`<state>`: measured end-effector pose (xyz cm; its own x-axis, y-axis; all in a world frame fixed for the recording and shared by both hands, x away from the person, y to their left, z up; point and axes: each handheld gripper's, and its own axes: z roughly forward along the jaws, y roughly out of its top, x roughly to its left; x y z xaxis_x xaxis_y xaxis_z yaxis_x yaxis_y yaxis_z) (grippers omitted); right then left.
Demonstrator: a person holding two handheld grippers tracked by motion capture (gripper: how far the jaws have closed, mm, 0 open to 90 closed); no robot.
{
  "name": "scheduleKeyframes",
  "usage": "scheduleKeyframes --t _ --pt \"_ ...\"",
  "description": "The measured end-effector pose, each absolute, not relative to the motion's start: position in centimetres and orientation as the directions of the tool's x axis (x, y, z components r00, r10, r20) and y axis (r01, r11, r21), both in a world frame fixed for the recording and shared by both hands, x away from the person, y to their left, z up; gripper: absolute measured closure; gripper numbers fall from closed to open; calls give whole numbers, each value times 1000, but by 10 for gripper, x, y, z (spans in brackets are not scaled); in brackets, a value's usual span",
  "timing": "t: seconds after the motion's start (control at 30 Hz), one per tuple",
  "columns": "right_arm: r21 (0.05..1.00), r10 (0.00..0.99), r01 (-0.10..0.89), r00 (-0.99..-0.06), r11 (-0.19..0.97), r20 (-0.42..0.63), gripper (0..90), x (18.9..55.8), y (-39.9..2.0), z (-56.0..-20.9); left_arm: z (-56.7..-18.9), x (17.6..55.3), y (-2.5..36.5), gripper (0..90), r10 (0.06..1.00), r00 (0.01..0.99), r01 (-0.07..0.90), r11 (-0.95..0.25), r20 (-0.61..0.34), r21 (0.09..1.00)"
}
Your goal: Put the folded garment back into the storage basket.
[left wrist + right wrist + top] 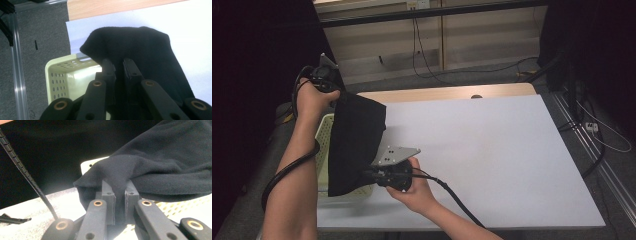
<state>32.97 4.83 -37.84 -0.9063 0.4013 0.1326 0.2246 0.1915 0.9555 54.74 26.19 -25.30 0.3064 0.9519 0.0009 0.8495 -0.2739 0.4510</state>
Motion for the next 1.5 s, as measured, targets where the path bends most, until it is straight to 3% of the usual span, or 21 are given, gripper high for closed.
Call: scheduleKeyframes --t 1.5 --pt "954 394 223 -910 199 130 826 332 61 -382 -272 551 271 814 956 292 852 -274 28 446"
